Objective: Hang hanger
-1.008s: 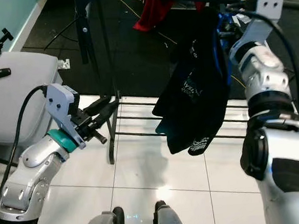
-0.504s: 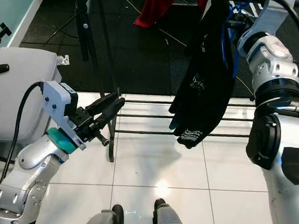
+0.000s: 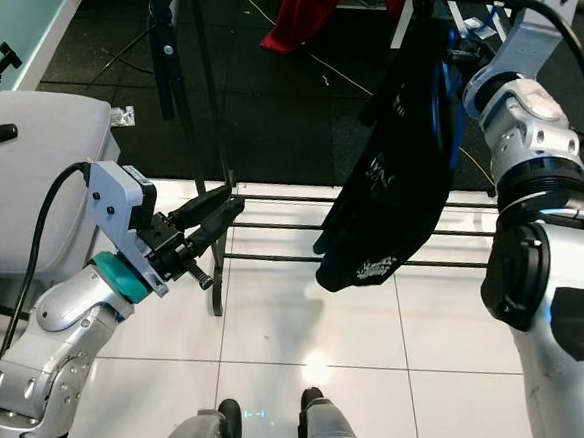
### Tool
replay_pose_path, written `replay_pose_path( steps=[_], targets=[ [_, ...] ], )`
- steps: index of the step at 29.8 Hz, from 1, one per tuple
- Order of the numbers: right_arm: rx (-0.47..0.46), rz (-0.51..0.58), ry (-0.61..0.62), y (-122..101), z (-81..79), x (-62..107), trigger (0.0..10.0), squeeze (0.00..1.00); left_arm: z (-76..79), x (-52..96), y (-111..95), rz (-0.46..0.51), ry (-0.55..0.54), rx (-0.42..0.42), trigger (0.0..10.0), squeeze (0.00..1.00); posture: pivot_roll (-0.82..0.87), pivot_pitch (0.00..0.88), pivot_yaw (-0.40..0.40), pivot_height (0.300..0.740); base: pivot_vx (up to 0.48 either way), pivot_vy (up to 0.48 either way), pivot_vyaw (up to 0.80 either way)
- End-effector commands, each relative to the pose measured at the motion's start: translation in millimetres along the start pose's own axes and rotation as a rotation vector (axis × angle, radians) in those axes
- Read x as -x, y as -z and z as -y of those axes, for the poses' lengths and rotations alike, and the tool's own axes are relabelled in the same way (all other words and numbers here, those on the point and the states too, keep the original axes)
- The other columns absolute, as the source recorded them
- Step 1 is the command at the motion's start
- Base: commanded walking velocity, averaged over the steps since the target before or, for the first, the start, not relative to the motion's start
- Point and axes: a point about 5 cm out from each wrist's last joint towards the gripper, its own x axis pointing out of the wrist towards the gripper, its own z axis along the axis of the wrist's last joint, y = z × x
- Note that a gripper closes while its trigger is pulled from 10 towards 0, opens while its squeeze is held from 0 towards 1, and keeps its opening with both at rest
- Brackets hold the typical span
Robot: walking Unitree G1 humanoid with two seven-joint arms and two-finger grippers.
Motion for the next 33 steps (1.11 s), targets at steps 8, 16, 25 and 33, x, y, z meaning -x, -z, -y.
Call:
replay_pose_path(
  steps=[8, 16, 25, 33],
  targets=[
    [0.058, 0.02, -0.007, -5, 1.9, 0.4, 10.0, 0.0, 2.9, -0.7, 1, -0.007, 0.021, 0.008, 10.0, 0.0, 0.01, 0.206, 0.01, 0.74, 0.0, 0.0, 0.0],
    [0.074, 0.098, -0.119, -8, -16.5, -1.1, 10.0, 0.0, -1.8, 1.2, 1, -0.006, 0.017, 0.007, 10.0, 0.0, 0.0, 0.189, 0.025, 0.74, 0.0, 0.0, 0.0],
    [0.117, 0.169, -0.225, 18, -42.2, 17.3, 10.0, 0.0, -6.8, 1.6, 7, 0.013, -0.045, 0.098, 10.0, 0.0, -0.01, 0.17, 0.06, 0.74, 0.0, 0.0, 0.0],
    [0.056, 0.224, -0.267, 47, -68.2, 61.6, 10.0, 0.0, -23.4, -0.2, 24, -0.003, -0.205, 0.093, 10.0, 0.0, -0.02, 0.151, 0.067, 0.74, 0.0, 0.0, 0.0]
  ],
)
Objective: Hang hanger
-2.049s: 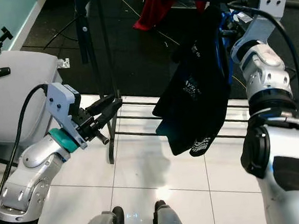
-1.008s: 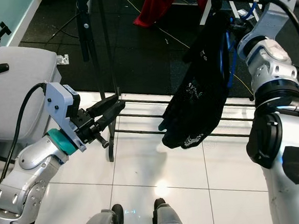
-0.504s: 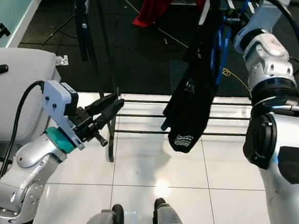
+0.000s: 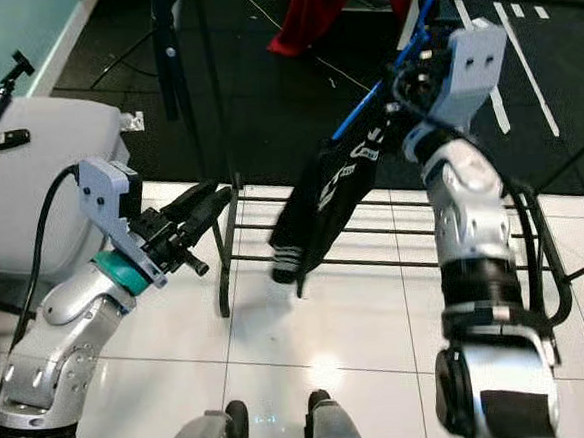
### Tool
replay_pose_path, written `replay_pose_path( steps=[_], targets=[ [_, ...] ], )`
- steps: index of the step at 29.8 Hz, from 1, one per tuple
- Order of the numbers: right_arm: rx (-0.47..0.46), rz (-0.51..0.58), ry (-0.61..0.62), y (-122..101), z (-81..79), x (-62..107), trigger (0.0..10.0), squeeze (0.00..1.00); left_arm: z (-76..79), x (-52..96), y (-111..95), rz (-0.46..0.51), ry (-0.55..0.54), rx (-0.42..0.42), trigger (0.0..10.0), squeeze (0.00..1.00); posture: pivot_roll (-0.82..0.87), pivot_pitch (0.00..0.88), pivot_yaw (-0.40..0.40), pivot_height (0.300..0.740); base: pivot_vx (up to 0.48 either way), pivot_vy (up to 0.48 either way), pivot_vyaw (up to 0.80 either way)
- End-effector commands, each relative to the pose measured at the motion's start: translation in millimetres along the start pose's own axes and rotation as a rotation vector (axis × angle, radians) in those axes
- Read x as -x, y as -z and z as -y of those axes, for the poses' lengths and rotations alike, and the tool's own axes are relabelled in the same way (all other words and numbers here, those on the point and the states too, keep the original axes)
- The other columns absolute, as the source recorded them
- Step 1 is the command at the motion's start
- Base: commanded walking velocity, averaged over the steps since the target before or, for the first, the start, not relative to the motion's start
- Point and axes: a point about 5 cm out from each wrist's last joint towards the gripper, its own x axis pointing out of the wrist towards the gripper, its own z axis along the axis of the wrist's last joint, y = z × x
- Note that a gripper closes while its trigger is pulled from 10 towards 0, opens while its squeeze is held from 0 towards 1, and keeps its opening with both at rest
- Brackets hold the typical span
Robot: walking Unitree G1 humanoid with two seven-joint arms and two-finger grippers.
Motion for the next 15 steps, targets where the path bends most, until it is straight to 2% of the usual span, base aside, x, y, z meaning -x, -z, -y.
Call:
replay_pose_path(
  steps=[1, 2, 3, 5, 9, 10, 11, 13, 15],
  targets=[
    [-0.025, 0.001, -0.005, 1, -7.4, 5.9, 10.0, 0.0, -3.9, 1.8, 5, -0.011, -0.043, -0.005, 10.0, 0.0, -0.02, 0.151, 0.067, 0.74, 0.0, 0.0, 0.0],
    [-0.032, 0.01, -0.006, 3, -14.8, 12.3, 10.0, 0.0, -8.4, 1.6, 9, -0.026, -0.093, -0.008, 10.0, 0.0, -0.02, 0.143, 0.064, 0.74, 0.0, 0.0, 0.0],
    [-0.032, 0.01, -0.006, 3, -14.8, 12.3, 10.0, 0.0, -8.4, 1.6, 9, -0.026, -0.093, -0.008, 10.0, 0.0, -0.02, 0.143, 0.064, 0.74, 0.0, 0.0, 0.0],
    [-0.037, 0.028, -0.015, 4, -29.1, 26.7, 10.0, 0.0, -17.3, 1.2, 14, -0.037, -0.189, 0.003, 10.0, 0.0, -0.03, 0.137, 0.057, 0.74, 0.0, 0.0, 0.0],
    [-0.056, 0.036, -0.022, 7, -41.0, 37.6, 10.0, 0.0, -25.4, 2.0, 15, -0.019, -0.273, -0.007, 10.0, 0.0, -0.04, 0.126, 0.047, 0.74, 0.0, 0.0, 0.0],
    [-0.059, 0.03, -0.033, 15, -48.7, 45.3, 10.0, 0.0, -32.1, 4.1, 18, -0.011, -0.334, -0.026, 10.0, 0.0, -0.05, 0.116, 0.04, 0.74, 0.0, 0.0, 0.0],
    [-0.059, 0.03, -0.033, 15, -48.7, 45.3, 10.0, 0.0, -32.1, 4.1, 18, -0.011, -0.334, -0.026, 10.0, 0.0, -0.05, 0.116, 0.04, 0.74, 0.0, 0.0, 0.0],
    [-0.066, -0.007, -0.053, 35, -61.4, 61.6, 10.0, 0.0, -41.4, 7.4, 24, 0.003, -0.41, -0.046, 10.0, 0.0, -0.05, 0.103, 0.037, 0.74, 0.0, 0.0, 0.0],
    [-0.077, -0.084, -0.068, 56, -68.1, 73.5, 10.0, 0.0, -41.7, 8.4, 27, 0.004, -0.407, -0.025, 10.0, 0.0, -0.05, 0.1, 0.037, 0.74, 0.0, 0.0, 0.0]
  ],
)
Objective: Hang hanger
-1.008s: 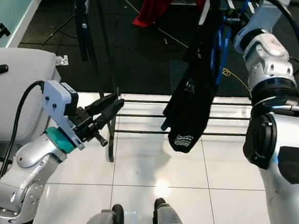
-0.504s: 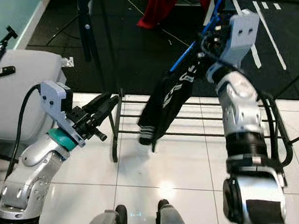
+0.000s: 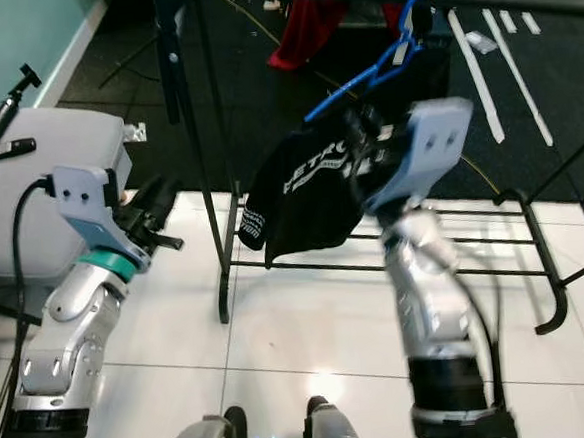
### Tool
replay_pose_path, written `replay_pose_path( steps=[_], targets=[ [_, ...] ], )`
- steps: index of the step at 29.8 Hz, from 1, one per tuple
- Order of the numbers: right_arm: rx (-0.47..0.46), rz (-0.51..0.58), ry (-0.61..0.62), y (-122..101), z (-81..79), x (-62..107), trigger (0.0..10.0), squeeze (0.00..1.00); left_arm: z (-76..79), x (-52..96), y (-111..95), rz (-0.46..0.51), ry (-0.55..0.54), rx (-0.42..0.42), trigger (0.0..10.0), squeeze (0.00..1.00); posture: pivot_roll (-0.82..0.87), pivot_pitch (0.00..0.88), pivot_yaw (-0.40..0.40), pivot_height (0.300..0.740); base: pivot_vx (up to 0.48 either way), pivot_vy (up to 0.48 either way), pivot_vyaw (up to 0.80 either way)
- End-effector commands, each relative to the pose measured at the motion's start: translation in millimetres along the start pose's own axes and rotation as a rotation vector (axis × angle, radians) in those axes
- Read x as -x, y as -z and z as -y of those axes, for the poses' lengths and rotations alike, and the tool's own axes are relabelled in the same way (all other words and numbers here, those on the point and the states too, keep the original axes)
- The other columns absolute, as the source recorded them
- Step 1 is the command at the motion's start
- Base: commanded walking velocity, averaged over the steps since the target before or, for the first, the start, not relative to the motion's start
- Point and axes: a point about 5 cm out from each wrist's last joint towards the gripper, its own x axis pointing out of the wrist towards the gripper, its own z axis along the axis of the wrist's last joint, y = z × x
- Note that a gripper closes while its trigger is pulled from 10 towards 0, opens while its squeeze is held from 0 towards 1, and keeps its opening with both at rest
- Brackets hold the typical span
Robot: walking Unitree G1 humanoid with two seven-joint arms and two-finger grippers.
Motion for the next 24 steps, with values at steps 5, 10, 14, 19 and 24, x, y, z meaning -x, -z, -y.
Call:
replay_pose_path(
  steps=[5, 10, 14, 19, 24],
  targets=[
    [0.05, -0.323, -0.02, 64, -5.9, 25.4, 10.0, 0.0, -2.6, 9.6, 30, -0.097, -0.019, 0.051, 10.0, 0.0, -0.06, 0.094, 0.032, 0.74, 0.0, 0.0, 0.0],
    [0.039, -0.608, 0.093, 118, -2.0, 60.9, 10.0, 0.0, -5.8, 29.0, 71, -0.245, -0.055, 0.017, 10.0, 0.0, -0.06, 0.101, 0.029, 0.74, 0.0, 0.0, 0.0],
    [0.005, -0.633, 0.158, 126, -2.1, 68.7, 10.0, 0.0, -3.6, 35.3, 82, -0.28, -0.083, 0.003, 10.0, 0.0, -0.06, 0.103, 0.032, 0.74, 0.0, 0.0, 0.0],
    [0.022, -0.633, 0.14, 127, -5.3, 68.4, 10.0, 0.0, -2.8, 35.0, 84, -0.283, -0.081, 0.006, 10.0, 0.0, -0.06, 0.104, 0.032, 0.74, 0.0, 0.0, 0.0],
    [0.055, -0.629, 0.058, 130, -19.8, 64.5, 10.0, 0.0, 0.9, 33.7, 85, -0.264, -0.069, -0.007, 10.0, 0.0, -0.04, 0.103, 0.045, 0.74, 0.0, 0.0, 0.0]
  ],
)
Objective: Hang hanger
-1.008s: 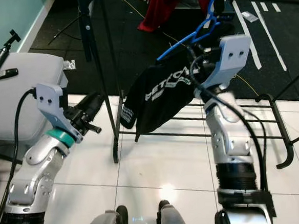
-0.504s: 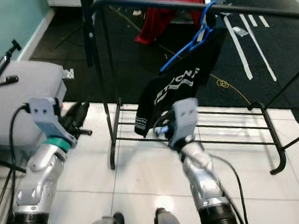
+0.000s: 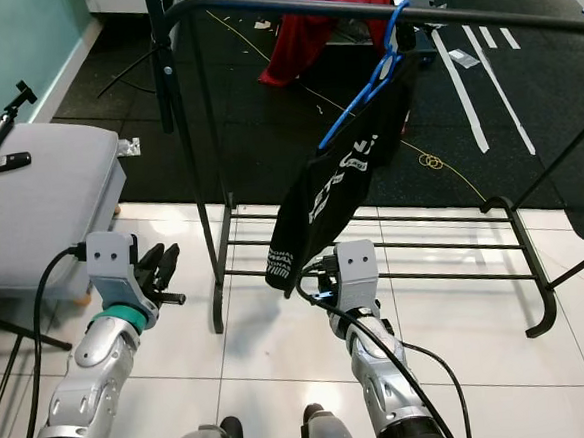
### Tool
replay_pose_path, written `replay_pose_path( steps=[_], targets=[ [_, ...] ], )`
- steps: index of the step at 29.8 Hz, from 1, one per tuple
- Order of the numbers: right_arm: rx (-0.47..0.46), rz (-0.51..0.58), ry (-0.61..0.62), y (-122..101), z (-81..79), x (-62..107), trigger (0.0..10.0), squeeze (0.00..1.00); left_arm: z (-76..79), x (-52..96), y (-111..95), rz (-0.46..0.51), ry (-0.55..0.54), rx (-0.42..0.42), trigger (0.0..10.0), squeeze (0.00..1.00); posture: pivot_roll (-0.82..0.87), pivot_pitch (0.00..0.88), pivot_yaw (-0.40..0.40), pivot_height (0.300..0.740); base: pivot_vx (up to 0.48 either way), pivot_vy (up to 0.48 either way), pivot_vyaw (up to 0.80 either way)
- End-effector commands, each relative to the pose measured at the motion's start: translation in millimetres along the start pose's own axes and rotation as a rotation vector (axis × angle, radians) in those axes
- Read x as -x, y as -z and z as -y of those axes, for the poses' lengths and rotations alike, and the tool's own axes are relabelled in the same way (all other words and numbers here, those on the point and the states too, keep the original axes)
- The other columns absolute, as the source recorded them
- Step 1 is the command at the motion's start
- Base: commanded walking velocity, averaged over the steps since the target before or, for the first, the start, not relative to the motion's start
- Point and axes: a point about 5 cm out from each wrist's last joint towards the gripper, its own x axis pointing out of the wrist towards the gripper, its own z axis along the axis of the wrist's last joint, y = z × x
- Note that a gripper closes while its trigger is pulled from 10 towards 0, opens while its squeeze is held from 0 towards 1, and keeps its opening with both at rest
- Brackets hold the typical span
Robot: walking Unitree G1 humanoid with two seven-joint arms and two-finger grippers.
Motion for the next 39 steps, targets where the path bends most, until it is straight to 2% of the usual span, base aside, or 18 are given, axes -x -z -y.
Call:
replay_pose_path(
  steps=[1, 3, 5, 7, 8, 9, 18, 25, 30, 34, 35, 36, 37, 39],
  targets=[
    [0.022, -0.017, -0.02, 6, -6.2, -1.2, 10.0, 0.0, -0.9, 2.1, 7, -0.02, -0.007, 0.002, 10.0, 0.0, -0.04, 0.103, 0.045, 0.74, 0.0, 0.0, 0.0],
    [0.006, -0.012, -0.02, 5, -7.5, -2.8, 10.0, 0.0, -2.0, 1.6, 7, -0.029, 0.001, 0.003, 10.0, 0.0, -0.01, 0.111, 0.052, 0.74, 0.0, 0.0, 0.0],
    [-0.067, -0.039, 0.003, 10, -5.6, -3.9, 10.0, 0.0, -1.7, -0.3, 11, -0.066, 0.0, 0.015, 10.0, 0.0, 0.02, 0.125, 0.039, 0.74, 0.0, 0.0, 0.0],
    [-0.082, -0.057, 0.018, 14, -4.1, -4.1, 10.0, 0.0, -1.2, -1.8, 12, -0.081, -0.012, 0.035, 10.0, 0.0, 0.04, 0.132, 0.03, 0.74, 0.0, 0.0, 0.0],
    [-0.08, -0.076, 0.031, 18, -5.1, -5.5, 10.0, 0.0, -2.3, -5.7, 11, -0.09, -0.061, 0.095, 10.0, 0.0, 0.05, 0.134, 0.019, 0.74, 0.0, 0.0, 0.0],
    [-0.083, -0.076, 0.028, 18, -6.6, -6.3, 10.0, 0.0, -2.9, -6.9, 10, -0.087, -0.073, 0.112, 10.0, 0.0, 0.05, 0.132, 0.018, 0.74, 0.0, 0.0, 0.0],
    [-0.059, -0.072, 0.033, 10, -16.6, -17.0, 10.0, 0.0, -6.5, -12.5, 10, -0.056, -0.087, 0.153, 10.0, 0.0, 0.05, 0.11, 0.034, 0.74, 0.0, 0.0, 0.0],
    [-0.061, -0.065, 0.071, 12, -9.4, -16.2, 10.0, 0.0, -14.4, -16.1, 3, -0.022, -0.122, 0.185, 10.0, 0.0, 0.04, 0.09, 0.046, 0.74, 0.0, 0.0, 0.0],
    [-0.031, -0.06, 0.079, 14, -3.3, -13.4, 10.0, 0.0, -22.2, -16.3, 1, -0.043, -0.147, 0.298, 10.0, 0.0, 0.05, 0.096, 0.032, 0.74, 0.0, 0.0, 0.0],
    [-0.026, -0.057, 0.077, 14, -3.0, -13.2, 10.0, 0.0, -23.6, -16.5, -2, -0.032, -0.144, 0.281, 10.0, 0.0, 0.05, 0.096, 0.032, 0.74, 0.0, 0.0, 0.0],
    [-0.023, -0.048, 0.074, 13, -3.6, -13.2, 10.0, 0.0, -22.5, -15.6, -4, -0.027, -0.119, 0.226, 10.0, 0.0, 0.05, 0.092, 0.035, 0.74, 0.0, 0.0, 0.0],
    [-0.023, -0.048, 0.074, 13, -3.6, -13.2, 10.0, 0.0, -22.5, -15.6, -4, -0.027, -0.119, 0.226, 10.0, 0.0, 0.05, 0.092, 0.035, 0.74, 0.0, 0.0, 0.0],
    [-0.022, -0.04, 0.076, 11, -3.9, -13.3, 10.0, 0.0, -20.9, -14.7, -4, -0.026, -0.094, 0.178, 10.0, 0.0, 0.04, 0.092, 0.041, 0.74, 0.0, 0.0, 0.0],
    [-0.031, 0.003, 0.086, -3, -4.0, -15.4, 10.0, 0.0, -14.1, -13.3, -6, -0.046, -0.021, 0.097, 10.0, 0.0, 0.03, 0.098, 0.058, 0.74, 0.0, 0.0, 0.0]
  ],
)
